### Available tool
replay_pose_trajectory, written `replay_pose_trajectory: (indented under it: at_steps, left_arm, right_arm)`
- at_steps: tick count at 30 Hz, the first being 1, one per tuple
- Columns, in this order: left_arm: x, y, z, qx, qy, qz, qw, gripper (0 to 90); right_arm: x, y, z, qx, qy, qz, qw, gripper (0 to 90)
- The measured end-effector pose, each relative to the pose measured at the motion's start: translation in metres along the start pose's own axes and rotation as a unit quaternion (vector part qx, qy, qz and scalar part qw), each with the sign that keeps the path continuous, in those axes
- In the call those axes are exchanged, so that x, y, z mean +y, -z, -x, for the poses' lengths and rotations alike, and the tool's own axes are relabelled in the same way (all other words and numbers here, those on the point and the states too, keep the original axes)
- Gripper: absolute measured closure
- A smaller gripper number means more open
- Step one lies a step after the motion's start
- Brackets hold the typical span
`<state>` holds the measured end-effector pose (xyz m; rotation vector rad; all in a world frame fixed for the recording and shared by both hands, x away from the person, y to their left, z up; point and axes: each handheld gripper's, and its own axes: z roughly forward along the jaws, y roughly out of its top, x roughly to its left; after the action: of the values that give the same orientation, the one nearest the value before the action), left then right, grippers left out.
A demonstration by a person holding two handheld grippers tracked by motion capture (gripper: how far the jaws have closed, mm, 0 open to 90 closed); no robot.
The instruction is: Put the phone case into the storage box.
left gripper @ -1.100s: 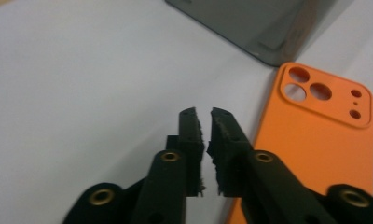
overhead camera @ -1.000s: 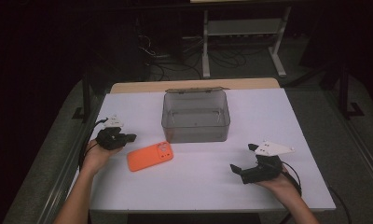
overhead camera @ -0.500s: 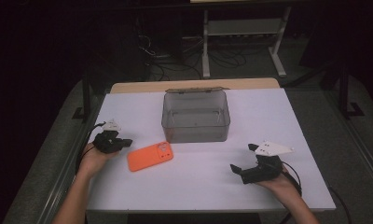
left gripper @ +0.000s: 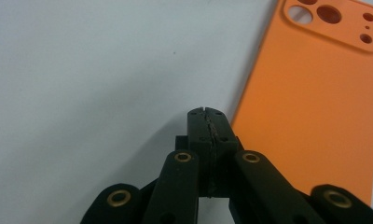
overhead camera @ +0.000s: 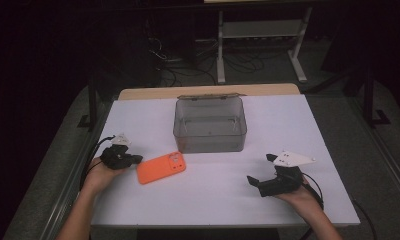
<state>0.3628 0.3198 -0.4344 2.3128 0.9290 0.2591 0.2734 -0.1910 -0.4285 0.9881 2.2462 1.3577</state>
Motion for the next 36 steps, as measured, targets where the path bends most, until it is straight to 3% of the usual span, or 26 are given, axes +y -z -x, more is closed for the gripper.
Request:
replay_pose_trajectory:
  at_steps: [8, 19, 23, 31, 36]
  left_arm:
    - [-0.003, 0.002, 0.006, -0.011, 0.003, -0.004, 0.9999, 90.0]
    - [-0.01, 0.006, 0.028, -0.041, -0.003, -0.006, 0.9991, 90.0]
    - [-0.012, 0.007, 0.035, -0.043, -0.009, -0.007, 0.999, 90.0]
    - [-0.016, 0.008, 0.053, -0.07, -0.017, -0.01, 0.9974, 90.0]
    - [-0.017, 0.009, 0.056, -0.066, -0.02, -0.012, 0.9975, 89.9]
  right_arm:
    - [0.0, 0.0, 0.0, 0.0, -0.001, 0.001, 1.0, 0.0]
    - [0.0, 0.0, 0.0, 0.001, -0.002, 0.002, 1.0, 0.0]
    - [0.0, 0.0, 0.0, 0.001, -0.001, 0.002, 1.0, 0.0]
    - [0.0, 0.0, 0.0, 0.002, 0.0, 0.002, 1.0, 0.0]
    - [0.0, -0.001, 0.0, 0.002, -0.001, 0.0, 1.0, 0.0]
